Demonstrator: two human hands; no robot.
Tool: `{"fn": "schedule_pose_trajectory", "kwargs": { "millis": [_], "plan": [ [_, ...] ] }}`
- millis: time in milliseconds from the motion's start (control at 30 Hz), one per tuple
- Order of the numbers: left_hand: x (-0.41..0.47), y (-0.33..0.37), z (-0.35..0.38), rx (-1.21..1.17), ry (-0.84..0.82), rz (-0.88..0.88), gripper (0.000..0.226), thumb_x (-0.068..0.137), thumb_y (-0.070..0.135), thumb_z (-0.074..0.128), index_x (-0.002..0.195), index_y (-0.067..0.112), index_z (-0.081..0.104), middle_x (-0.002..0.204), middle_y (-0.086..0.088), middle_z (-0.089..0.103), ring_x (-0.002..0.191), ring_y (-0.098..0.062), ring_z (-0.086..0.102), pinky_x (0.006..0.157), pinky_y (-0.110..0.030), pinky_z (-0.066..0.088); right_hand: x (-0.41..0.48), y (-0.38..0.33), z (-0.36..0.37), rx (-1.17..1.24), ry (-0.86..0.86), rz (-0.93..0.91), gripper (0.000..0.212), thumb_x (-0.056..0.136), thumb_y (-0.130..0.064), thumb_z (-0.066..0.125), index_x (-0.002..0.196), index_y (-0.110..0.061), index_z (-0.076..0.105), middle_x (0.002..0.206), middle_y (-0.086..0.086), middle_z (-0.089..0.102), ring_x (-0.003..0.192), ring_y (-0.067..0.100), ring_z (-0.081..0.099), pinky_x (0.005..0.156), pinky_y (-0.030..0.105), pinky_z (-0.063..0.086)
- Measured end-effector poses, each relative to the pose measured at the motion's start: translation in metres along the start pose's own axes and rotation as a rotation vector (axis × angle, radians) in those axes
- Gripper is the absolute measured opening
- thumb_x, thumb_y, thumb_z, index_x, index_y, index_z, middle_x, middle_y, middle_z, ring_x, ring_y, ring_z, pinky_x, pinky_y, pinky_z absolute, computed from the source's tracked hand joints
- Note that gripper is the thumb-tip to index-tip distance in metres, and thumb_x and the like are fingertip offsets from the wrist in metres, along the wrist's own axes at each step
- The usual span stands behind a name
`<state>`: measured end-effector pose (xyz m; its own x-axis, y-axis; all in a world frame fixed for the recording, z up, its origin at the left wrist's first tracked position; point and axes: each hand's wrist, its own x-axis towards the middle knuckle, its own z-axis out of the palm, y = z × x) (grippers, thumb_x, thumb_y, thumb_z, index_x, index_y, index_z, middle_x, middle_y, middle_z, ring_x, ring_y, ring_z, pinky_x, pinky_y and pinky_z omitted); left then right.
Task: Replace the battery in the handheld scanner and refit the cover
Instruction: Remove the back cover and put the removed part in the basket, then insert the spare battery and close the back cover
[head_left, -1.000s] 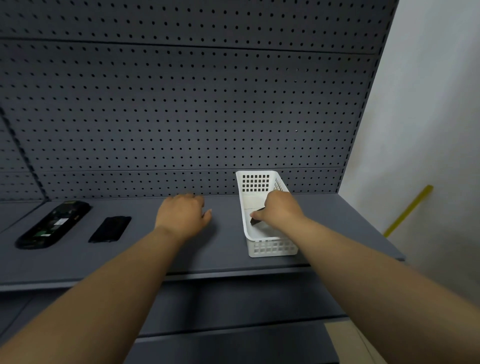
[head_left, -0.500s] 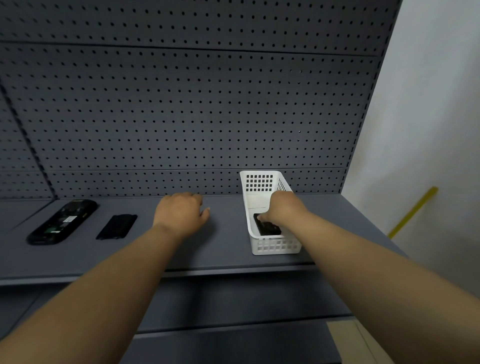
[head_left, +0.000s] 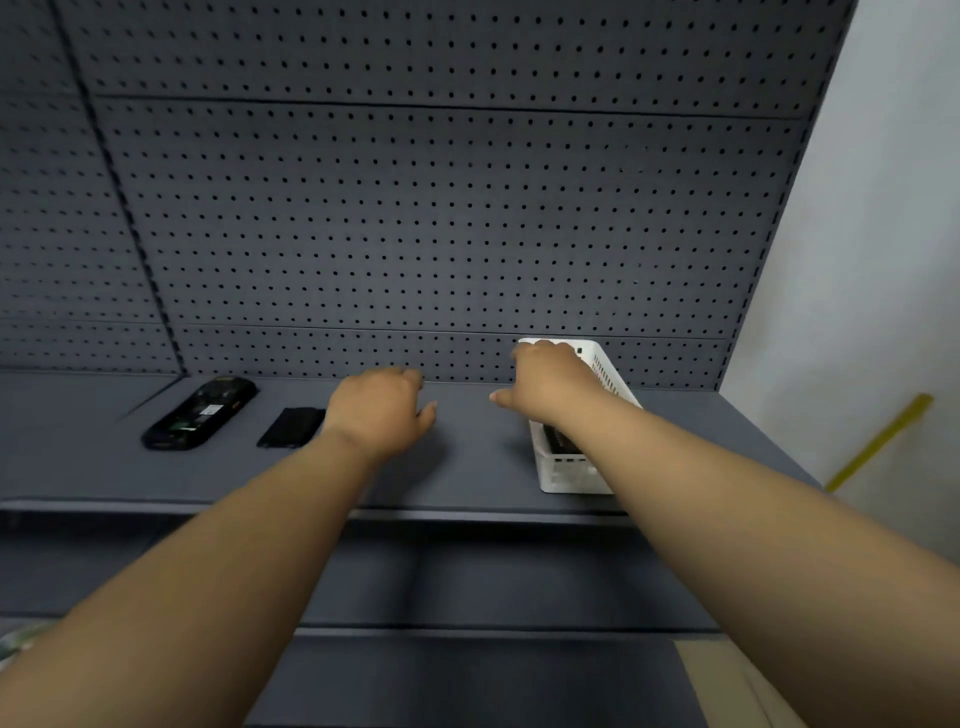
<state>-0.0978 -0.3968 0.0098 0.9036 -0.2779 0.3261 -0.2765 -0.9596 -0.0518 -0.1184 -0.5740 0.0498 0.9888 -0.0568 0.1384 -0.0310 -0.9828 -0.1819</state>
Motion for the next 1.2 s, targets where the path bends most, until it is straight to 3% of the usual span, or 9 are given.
{"fn": "schedule_pose_trajectory", "kwargs": {
  "millis": [533,833,1200],
  "plan": [
    [-0.013,-0.15,-0.005,0.009,-0.064,0.02,0.046,0.093,0.043,0.044,0.128,0.014,0.05,0.129,-0.008,0.057,0.115,-0.028,0.056,0.092,-0.039,0.046,0.022,-0.149,0.036,-0.073,-0.085,-0.011,0.059,0.087,-0.043,0.059,0.136,-0.012,0.044,0.139,0.009,0.046,0.132,0.029,0.037,0.102,0.041,0.042],
    [-0.022,-0.245,-0.005,0.052,-0.031,0.095,0.04,0.094,0.043,0.041,0.119,0.015,0.054,0.118,-0.008,0.061,0.104,-0.028,0.059,0.085,-0.037,0.045,0.028,-0.243,0.063,-0.05,-0.089,0.055,0.061,0.088,-0.042,0.059,0.138,-0.011,0.042,0.142,0.01,0.044,0.133,0.029,0.035,0.103,0.041,0.043],
    [-0.034,-0.281,-0.001,0.043,-0.029,0.106,0.04,0.093,0.042,0.043,0.118,0.013,0.055,0.116,-0.009,0.061,0.105,-0.028,0.058,0.084,-0.036,0.045,0.021,-0.282,0.077,-0.076,-0.063,0.041,0.056,0.089,-0.039,0.057,0.137,-0.014,0.044,0.139,0.007,0.047,0.131,0.027,0.038,0.099,0.038,0.044]
  ]
}}
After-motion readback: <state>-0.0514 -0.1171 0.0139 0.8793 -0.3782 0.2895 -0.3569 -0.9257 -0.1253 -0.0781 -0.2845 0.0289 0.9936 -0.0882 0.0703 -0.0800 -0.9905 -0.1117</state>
